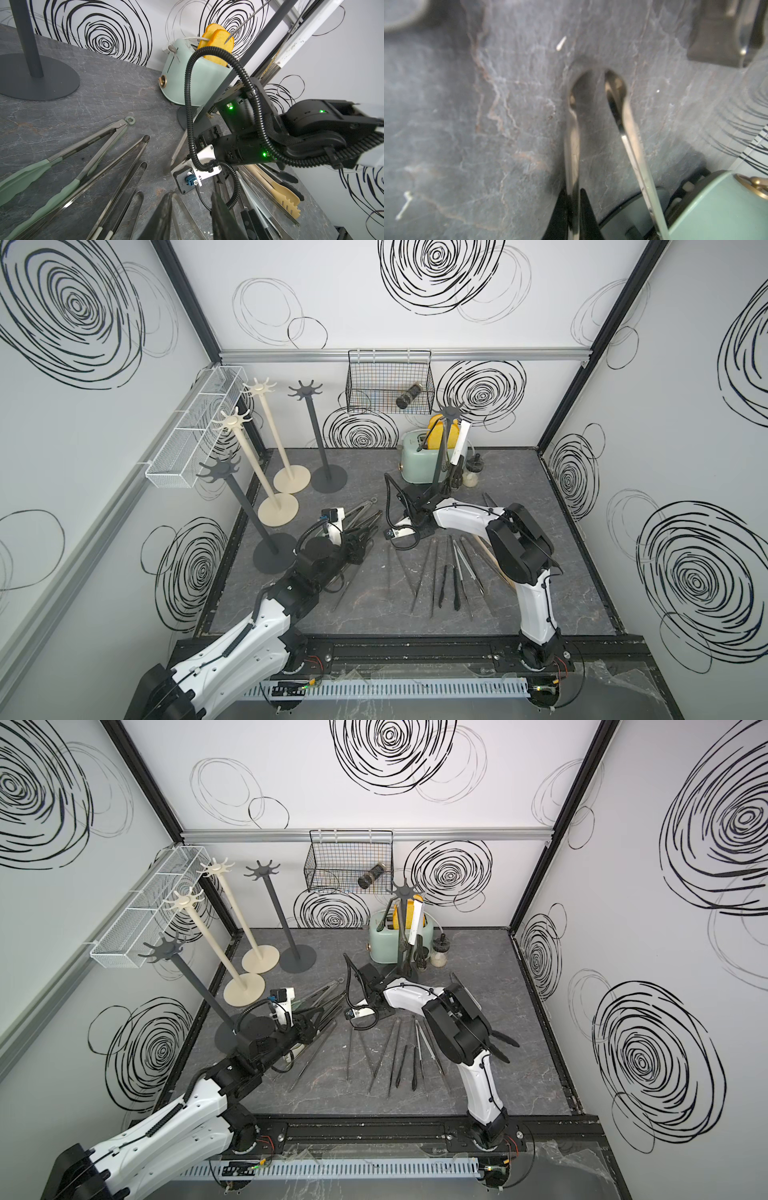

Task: Hang food tongs on kitchen utensil racks
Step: Pick up the food tongs from the center of the board.

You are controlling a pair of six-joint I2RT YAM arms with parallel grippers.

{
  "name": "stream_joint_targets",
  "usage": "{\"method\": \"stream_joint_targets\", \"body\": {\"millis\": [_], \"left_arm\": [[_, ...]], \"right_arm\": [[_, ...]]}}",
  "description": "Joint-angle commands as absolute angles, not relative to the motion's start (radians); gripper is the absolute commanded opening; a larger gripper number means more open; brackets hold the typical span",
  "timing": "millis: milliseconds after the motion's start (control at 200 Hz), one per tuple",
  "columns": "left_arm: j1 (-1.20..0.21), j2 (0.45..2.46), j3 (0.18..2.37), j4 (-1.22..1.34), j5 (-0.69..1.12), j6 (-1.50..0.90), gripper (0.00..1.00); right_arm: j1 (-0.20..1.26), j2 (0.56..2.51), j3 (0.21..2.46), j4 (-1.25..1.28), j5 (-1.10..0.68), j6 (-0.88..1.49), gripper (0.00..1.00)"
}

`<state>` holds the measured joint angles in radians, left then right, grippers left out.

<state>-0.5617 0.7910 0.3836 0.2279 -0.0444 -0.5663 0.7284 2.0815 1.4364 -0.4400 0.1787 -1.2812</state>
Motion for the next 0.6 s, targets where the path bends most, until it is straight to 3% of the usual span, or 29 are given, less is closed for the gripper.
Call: {"method": "stream_joint_targets", "body": {"millis": [0,210,595], "left_arm": [[-0.554,0.793,0.382,0.256,-0.037,-0.584,0.36],[-0.554,0.796,0.385,0.256,-0.035,-0.586,0.36],[-0.554,0.795,0.380,0.270,-0.028,-0.583,0.35]], "right_arm": [[0.738,2.110,1.415,-0.486,0.112,-1.262,0.07],[0.747,2.083,1.427,-0.483,0.083,-1.256,0.00],[0.753,1.980,1.452,-0.467,-0.020,-1.193,0.00]]}}
